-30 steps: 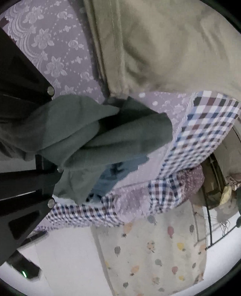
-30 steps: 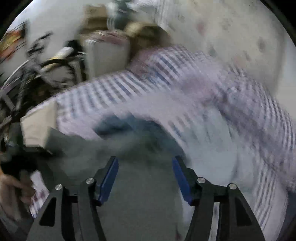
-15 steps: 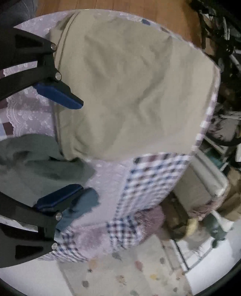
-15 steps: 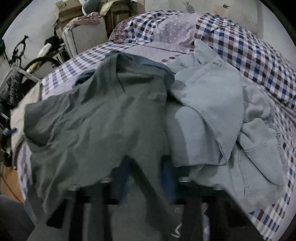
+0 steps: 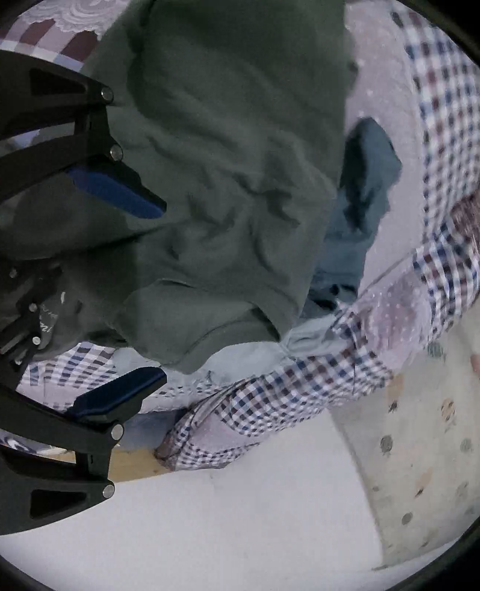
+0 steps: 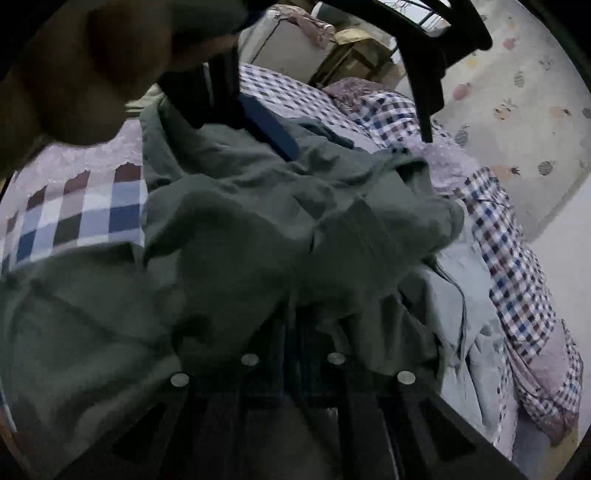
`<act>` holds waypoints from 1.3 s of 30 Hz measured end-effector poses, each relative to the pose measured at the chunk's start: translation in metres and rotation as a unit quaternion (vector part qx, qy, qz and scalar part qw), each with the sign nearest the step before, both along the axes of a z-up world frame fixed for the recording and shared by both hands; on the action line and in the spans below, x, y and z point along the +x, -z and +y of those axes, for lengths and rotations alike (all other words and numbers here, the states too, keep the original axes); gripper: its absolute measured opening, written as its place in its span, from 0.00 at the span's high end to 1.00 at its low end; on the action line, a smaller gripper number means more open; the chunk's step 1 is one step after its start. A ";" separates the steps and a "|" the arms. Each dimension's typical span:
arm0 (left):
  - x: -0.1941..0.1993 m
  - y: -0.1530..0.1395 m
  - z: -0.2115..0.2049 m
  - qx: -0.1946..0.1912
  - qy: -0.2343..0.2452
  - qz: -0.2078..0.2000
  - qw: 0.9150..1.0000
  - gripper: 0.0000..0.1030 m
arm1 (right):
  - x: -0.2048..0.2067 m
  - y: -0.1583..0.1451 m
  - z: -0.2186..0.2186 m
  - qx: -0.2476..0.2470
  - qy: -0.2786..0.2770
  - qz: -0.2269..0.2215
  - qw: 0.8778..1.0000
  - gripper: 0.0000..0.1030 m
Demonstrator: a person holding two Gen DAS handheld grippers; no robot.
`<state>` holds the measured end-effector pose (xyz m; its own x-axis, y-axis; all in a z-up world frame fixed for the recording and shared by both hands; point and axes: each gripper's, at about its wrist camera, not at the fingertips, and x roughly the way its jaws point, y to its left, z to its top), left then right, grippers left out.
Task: Fold clothes
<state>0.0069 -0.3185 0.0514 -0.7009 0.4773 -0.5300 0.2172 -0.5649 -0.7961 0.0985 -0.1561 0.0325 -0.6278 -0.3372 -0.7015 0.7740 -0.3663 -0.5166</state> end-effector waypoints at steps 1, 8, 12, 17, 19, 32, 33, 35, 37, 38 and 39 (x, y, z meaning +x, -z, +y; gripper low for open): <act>-0.001 -0.002 0.002 -0.007 0.008 0.007 1.000 0.17 | 0.003 0.001 0.002 0.004 -0.003 0.011 1.000 0.94; 0.003 -0.017 0.024 -0.034 0.058 0.053 0.996 0.17 | 0.017 -0.017 0.030 -0.031 -0.047 -0.023 0.998 0.62; -0.005 -0.014 0.046 -0.061 0.079 0.033 0.994 0.18 | -0.004 -0.055 0.073 -0.110 -0.049 -0.120 0.985 0.42; -0.004 -0.012 0.049 -0.052 0.075 0.035 0.995 0.24 | -0.089 -0.080 0.128 -0.172 0.114 -0.123 0.971 0.42; -0.005 -0.011 0.051 -0.049 0.079 0.037 0.995 0.24 | -0.121 -0.074 0.135 -0.167 0.151 -0.132 0.965 0.42; -0.016 -0.007 0.076 -0.055 0.119 0.029 0.991 0.24 | -0.125 -0.098 0.132 -0.222 0.096 -0.136 0.961 0.97; -0.015 -0.006 0.073 -0.050 0.116 0.027 0.992 0.24 | -0.101 -0.110 0.131 -0.222 0.050 -0.123 0.966 0.97; -0.015 -0.004 0.069 -0.048 0.114 0.024 0.992 0.24 | -0.053 -0.106 0.123 -0.186 -0.025 -0.111 0.976 0.97; -0.014 -0.003 0.071 -0.063 0.117 0.020 0.991 0.24 | -0.005 -0.095 0.113 -0.133 -0.085 -0.102 0.982 0.97; -0.014 -0.002 0.072 -0.071 0.120 0.016 0.990 0.24 | 0.015 -0.085 0.109 -0.105 -0.103 -0.096 0.984 0.97; -0.014 -0.002 0.074 -0.080 0.122 0.012 0.989 0.24 | 0.034 -0.074 0.105 -0.077 -0.121 -0.090 0.986 0.97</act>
